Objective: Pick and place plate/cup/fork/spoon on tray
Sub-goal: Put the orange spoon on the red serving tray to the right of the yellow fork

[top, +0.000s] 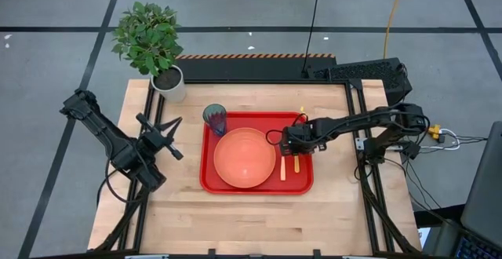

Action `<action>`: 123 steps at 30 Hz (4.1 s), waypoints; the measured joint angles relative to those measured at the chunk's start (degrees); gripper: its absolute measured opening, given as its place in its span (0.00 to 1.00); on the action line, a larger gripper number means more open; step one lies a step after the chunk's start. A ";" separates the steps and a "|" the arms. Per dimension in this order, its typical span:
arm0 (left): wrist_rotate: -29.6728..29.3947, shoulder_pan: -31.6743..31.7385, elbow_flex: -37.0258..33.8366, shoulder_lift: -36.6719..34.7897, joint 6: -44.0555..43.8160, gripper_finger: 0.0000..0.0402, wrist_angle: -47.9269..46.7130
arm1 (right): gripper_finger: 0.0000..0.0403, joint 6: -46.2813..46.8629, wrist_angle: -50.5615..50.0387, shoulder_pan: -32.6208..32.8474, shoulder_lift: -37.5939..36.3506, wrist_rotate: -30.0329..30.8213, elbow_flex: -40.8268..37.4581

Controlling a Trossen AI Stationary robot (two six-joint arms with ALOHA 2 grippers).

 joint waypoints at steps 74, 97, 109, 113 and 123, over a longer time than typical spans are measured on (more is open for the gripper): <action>0.22 -0.03 0.02 0.04 -0.32 0.06 0.01 | 0.10 19.43 -1.24 11.06 -0.95 2.56 -0.04; 0.23 -0.03 0.02 0.04 -0.32 0.06 0.00 | 0.10 22.39 6.43 10.78 -0.52 4.28 -4.56; 0.23 -0.03 0.02 0.04 -0.17 0.06 0.00 | 0.10 22.12 9.32 10.84 -0.52 4.29 -5.52; 0.21 -0.03 0.02 0.04 -0.17 0.06 0.00 | 0.14 21.22 9.70 10.84 -0.52 4.31 -5.55; 0.27 -0.03 0.02 0.04 -0.01 0.06 0.00 | 0.26 20.63 9.71 10.86 -0.52 4.33 -5.55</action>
